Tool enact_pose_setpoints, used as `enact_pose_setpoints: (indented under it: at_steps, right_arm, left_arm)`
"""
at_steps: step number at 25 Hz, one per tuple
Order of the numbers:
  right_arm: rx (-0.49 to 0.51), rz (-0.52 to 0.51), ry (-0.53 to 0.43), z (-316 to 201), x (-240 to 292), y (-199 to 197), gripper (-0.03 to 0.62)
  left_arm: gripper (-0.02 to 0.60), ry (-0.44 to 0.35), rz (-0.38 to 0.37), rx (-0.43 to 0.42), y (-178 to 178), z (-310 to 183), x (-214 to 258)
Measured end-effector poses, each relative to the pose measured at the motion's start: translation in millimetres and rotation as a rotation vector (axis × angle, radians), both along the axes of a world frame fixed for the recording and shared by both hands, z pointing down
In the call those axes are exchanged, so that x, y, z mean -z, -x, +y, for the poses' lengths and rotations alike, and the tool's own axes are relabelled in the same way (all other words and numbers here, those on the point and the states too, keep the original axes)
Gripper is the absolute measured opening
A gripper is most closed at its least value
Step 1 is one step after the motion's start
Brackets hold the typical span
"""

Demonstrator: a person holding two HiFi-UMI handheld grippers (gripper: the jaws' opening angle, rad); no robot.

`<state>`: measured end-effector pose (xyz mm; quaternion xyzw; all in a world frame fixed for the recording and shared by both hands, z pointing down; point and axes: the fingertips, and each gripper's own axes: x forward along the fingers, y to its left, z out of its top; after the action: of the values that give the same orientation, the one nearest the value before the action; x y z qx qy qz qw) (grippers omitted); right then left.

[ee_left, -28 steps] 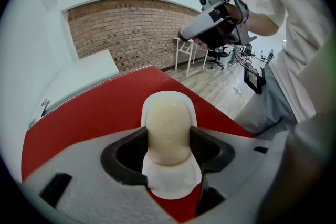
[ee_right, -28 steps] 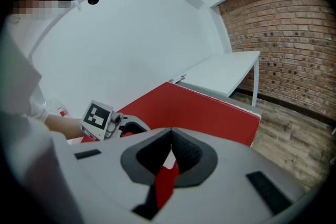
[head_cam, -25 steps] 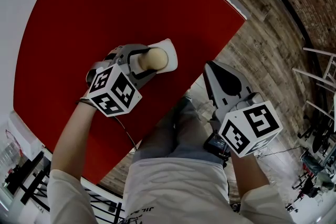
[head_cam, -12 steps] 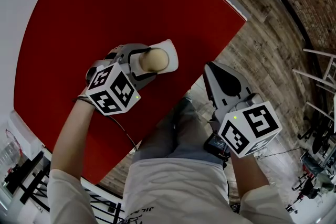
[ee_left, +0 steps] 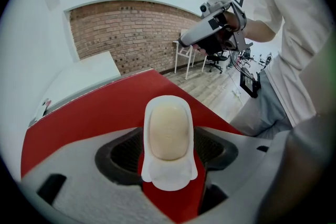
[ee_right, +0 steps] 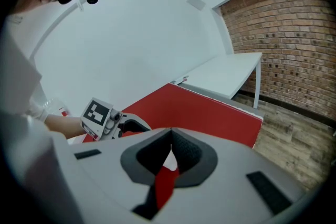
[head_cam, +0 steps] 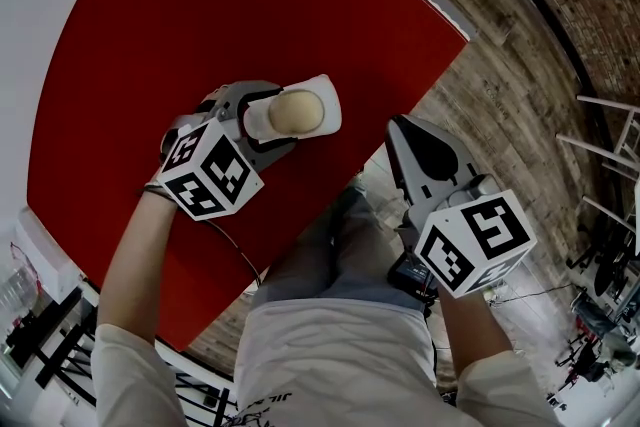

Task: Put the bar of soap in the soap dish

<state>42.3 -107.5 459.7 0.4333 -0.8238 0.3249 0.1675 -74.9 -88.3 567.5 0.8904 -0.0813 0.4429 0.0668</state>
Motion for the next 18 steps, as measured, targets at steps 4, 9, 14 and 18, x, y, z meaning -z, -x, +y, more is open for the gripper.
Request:
enact_pose_setpoints:
  at_steps: [4, 9, 14, 18]
  right_arm:
    - [0.0, 0.001, -0.013, 1, 7, -3, 0.004]
    - [0.02, 0.01, -0.034, 5, 27, -4, 0.005]
    - [0.046, 0.051, -0.07, 15, 56, -16, 0.004]
    - [0.054, 0.072, -0.121, 18, 82, -20, 0.004]
  left_arm:
    - [0.3, -0.018, 0.008, 0.023, 1, -2, 11]
    - [0.156, -0.082, -0.006, 0.054, 9, -5, 36]
    - [0.009, -0.199, -0.006, 0.096, 12, -8, 80]
    - [0.008, -0.264, 0.035, 0.15, 19, -3, 122]
